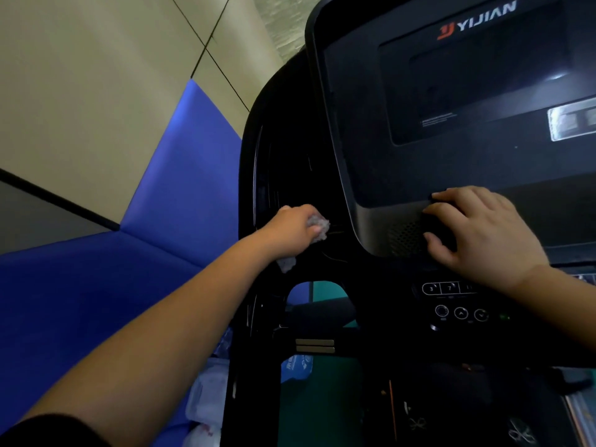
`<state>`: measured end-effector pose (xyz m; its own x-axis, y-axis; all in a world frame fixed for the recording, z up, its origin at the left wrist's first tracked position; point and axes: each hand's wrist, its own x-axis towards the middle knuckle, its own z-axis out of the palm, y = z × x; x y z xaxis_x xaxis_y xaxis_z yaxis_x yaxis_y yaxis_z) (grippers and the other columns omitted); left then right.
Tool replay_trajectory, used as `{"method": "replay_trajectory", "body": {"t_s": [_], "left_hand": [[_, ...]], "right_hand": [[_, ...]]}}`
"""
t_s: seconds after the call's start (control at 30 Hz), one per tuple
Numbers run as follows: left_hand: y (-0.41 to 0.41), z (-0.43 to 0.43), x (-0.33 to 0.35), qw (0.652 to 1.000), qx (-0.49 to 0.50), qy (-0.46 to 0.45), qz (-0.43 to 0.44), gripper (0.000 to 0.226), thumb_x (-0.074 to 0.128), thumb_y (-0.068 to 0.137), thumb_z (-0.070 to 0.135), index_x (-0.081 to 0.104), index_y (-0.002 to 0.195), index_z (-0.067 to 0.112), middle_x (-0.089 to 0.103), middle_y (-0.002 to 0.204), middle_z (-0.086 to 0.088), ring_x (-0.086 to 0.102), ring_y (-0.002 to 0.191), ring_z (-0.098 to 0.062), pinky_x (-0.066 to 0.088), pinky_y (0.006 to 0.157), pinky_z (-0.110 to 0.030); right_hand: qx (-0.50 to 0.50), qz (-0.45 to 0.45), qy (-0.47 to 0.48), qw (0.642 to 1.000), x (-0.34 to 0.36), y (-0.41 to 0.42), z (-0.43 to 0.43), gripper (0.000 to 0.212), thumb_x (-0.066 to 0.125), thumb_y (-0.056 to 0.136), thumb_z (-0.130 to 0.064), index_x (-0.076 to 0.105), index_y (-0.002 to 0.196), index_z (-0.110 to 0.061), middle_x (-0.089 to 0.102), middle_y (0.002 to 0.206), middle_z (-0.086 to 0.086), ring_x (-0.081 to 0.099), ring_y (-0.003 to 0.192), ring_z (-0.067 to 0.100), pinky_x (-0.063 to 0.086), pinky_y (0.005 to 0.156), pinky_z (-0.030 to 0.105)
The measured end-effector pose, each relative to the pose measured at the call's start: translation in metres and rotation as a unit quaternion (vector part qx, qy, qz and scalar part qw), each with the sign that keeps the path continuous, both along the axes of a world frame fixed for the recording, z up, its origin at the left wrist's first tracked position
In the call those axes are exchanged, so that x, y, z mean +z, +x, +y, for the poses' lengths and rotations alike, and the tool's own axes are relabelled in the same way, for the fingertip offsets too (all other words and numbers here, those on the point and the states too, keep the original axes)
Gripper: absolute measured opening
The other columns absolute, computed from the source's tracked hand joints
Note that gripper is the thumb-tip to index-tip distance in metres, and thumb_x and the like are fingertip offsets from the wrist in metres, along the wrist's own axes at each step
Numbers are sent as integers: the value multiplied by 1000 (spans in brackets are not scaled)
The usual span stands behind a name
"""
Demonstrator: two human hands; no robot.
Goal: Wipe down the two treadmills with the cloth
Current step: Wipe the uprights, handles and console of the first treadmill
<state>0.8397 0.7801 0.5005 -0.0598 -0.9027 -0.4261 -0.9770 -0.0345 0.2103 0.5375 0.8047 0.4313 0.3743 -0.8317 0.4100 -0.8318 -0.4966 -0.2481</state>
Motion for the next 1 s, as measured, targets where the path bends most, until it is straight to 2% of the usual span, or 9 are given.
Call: {"method": "replay_trajectory", "body": {"t_s": [0.1, 0.27, 0.33, 0.47, 0.6, 0.67, 0.8, 0.87, 1.0], "left_hand": [[-12, 22, -5, 995, 48, -72, 55, 34, 49, 97, 23, 52, 131, 25, 47, 120, -1, 39, 119, -21, 35, 101, -33], [-31, 66, -16, 975, 16, -197, 105, 39, 58, 91, 12, 58, 128, 27, 52, 126, 8, 40, 116, -12, 32, 105, -26], [-20, 71, -6, 963, 102, -209, 135, 36, 59, 91, 10, 62, 122, 27, 56, 118, 6, 49, 109, -13, 40, 100, -26], [24, 108, 31, 888, 302, -305, 167, 31, 55, 94, 16, 62, 123, 25, 58, 109, 9, 55, 97, -9, 41, 79, -17], [56, 178, 27, 837, 410, -311, 187, 33, 51, 98, 18, 56, 130, 20, 56, 118, 8, 54, 105, -10, 42, 86, -22], [56, 214, -2, 845, 416, -297, 159, 33, 53, 97, 14, 56, 130, 18, 56, 116, 7, 55, 106, -11, 44, 91, -25], [50, 251, -68, 872, 424, -244, 35, 33, 51, 95, 14, 54, 125, 29, 64, 94, -2, 60, 86, -17, 51, 80, -38], [49, 246, -80, 885, 400, -235, -36, 49, 51, 95, 15, 40, 142, 23, 64, 108, -8, 55, 98, -27, 47, 88, -42], [40, 226, -77, 885, 381, -263, -52, 63, 54, 95, 17, 24, 151, 16, 53, 132, -9, 40, 115, -29, 31, 96, -32]], "right_hand": [[1, 1, 5, 1000, 1, 0, 1, 42, 53, 82, -42, 65, 110, -13, 58, 118, 10, 52, 110, 34, 41, 90, 47], [11, -4, 25, 1000, 4, -2, 2, 42, 55, 82, -43, 64, 112, -16, 57, 120, 8, 50, 114, 33, 42, 91, 48], [12, -17, 35, 999, 6, -3, 1, 37, 63, 84, -40, 65, 111, -16, 57, 120, 7, 48, 114, 33, 43, 92, 49], [33, -32, 69, 997, 12, 8, 2, 38, 74, 76, -26, 66, 111, -14, 53, 120, 13, 45, 116, 37, 40, 97, 51], [108, -47, 59, 991, 14, 50, 12, 48, 70, 78, -31, 60, 121, -12, 50, 129, 14, 44, 121, 34, 39, 101, 49], [125, -56, 78, 987, 13, 71, 16, 53, 67, 82, -35, 55, 127, -11, 49, 132, 14, 44, 123, 33, 39, 102, 48], [122, -4, 70, 990, 6, 82, 19, 59, 57, 89, -48, 48, 135, -13, 46, 135, 14, 44, 124, 34, 38, 102, 49], [122, 17, 70, 990, 5, 81, 19, 61, 57, 89, -49, 45, 137, -13, 45, 138, 15, 42, 127, 36, 37, 104, 51], [111, 46, 67, 991, 5, 83, 21, 65, 46, 86, -52, 43, 139, -14, 44, 138, 17, 41, 127, 38, 35, 106, 52]]}}
